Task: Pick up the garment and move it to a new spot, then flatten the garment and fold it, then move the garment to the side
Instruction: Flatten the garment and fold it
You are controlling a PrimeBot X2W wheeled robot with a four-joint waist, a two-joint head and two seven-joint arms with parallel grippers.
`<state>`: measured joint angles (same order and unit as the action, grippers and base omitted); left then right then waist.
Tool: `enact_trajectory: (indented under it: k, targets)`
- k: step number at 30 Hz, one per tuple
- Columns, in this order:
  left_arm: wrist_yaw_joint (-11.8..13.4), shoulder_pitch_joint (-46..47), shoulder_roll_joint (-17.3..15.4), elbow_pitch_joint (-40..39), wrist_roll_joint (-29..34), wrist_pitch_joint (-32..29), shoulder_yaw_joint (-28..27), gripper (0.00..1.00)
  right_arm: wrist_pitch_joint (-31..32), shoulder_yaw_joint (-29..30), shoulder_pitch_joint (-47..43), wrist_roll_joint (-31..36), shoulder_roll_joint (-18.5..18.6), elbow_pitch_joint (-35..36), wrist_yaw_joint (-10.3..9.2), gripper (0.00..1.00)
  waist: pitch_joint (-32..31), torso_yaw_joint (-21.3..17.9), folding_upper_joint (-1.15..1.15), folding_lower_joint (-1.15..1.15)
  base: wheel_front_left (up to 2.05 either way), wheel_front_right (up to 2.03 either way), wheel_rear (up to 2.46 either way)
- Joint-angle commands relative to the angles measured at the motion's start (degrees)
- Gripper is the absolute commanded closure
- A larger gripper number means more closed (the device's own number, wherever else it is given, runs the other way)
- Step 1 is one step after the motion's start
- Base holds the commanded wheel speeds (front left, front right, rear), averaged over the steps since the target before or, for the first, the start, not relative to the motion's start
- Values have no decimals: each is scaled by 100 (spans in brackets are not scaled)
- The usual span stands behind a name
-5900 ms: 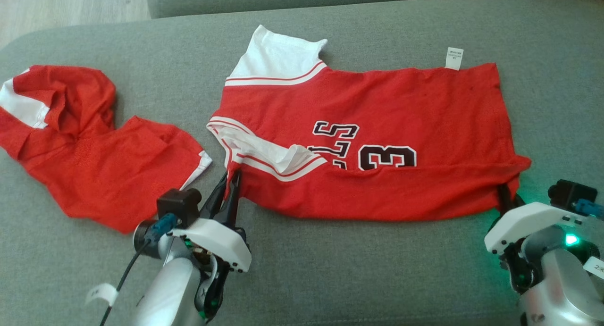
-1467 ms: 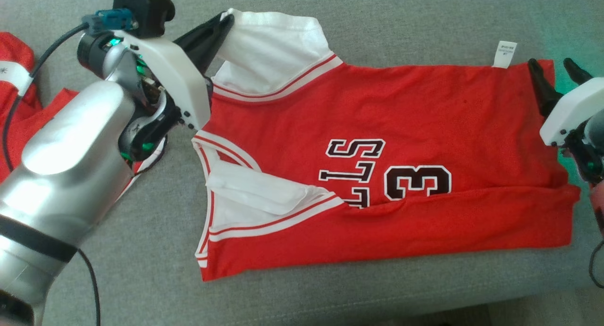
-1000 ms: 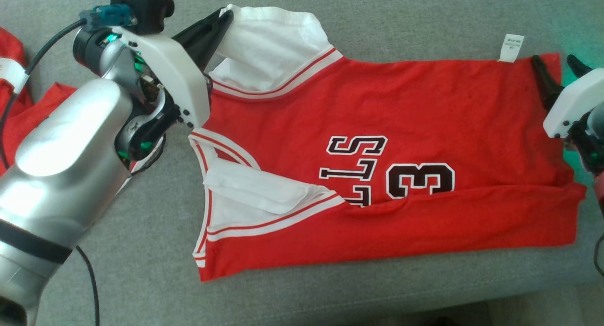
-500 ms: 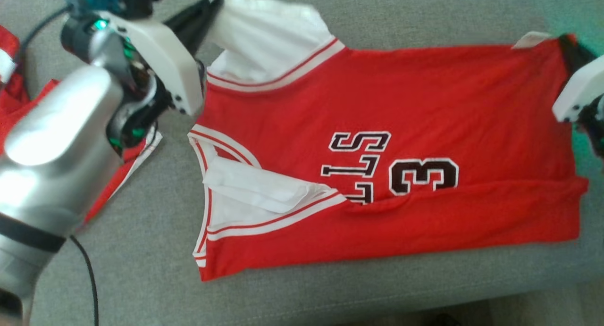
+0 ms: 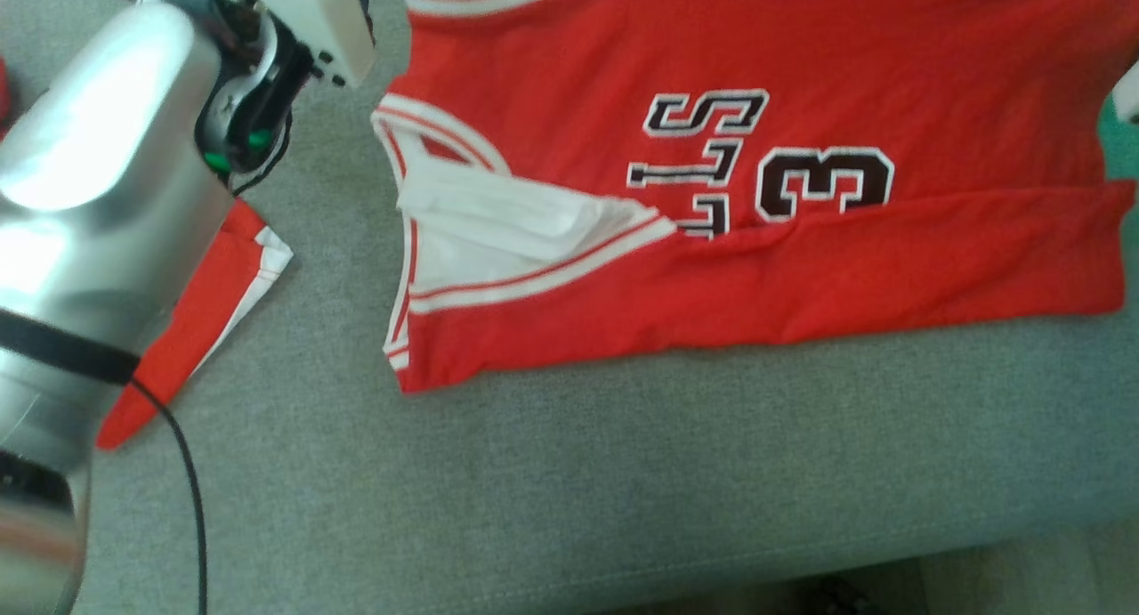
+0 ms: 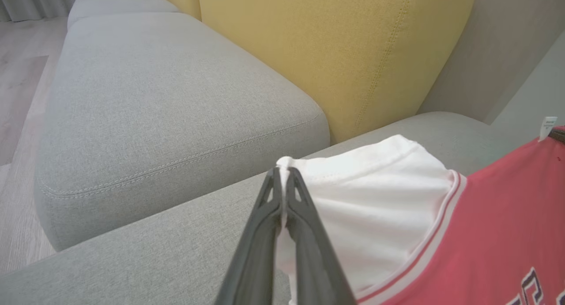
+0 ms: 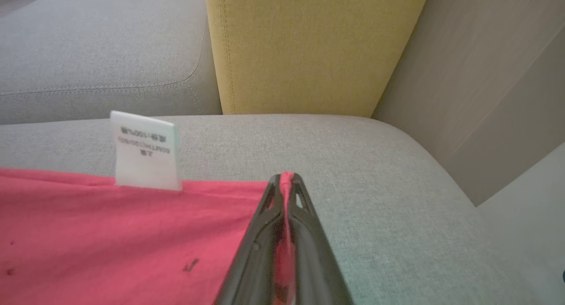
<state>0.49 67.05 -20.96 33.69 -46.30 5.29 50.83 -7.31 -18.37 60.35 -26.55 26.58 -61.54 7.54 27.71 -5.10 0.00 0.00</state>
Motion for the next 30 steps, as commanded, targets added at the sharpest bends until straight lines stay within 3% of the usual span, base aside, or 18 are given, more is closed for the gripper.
enact_trajectory:
  k: [1, 8, 15, 21, 30]
  targets:
    - [-3, 343, -168, 3, 78, 78, -263, 100, -69, -2, 34, 56, -3, -3, -5, 100, -1, 7, 0, 0, 0, 0, 0]
    - [-232, 238, -46, 301, 120, 211, -88, 100, -201, -64, -15, 78, -149, -202, -5, 100, -188, 39, 0, 0, 0, 0, 0]
    - [-329, -337, -306, 62, 154, 199, 156, 100, -88, -334, -613, -196, -42, -7, -5, 100, -768, 60, 0, 0, 0, 0, 0]
    - [-171, -1210, -676, -812, 50, -38, 380, 100, 497, -725, -1316, -628, 244, 505, -5, 100, -1241, 71, 0, 0, 0, 0, 0]
    - [238, -2441, -1402, -2416, -163, -673, 768, 100, 1716, -1380, -2359, -1353, 1098, 1662, -5, 100, -1706, 180, 0, 0, 0, 0, 0]
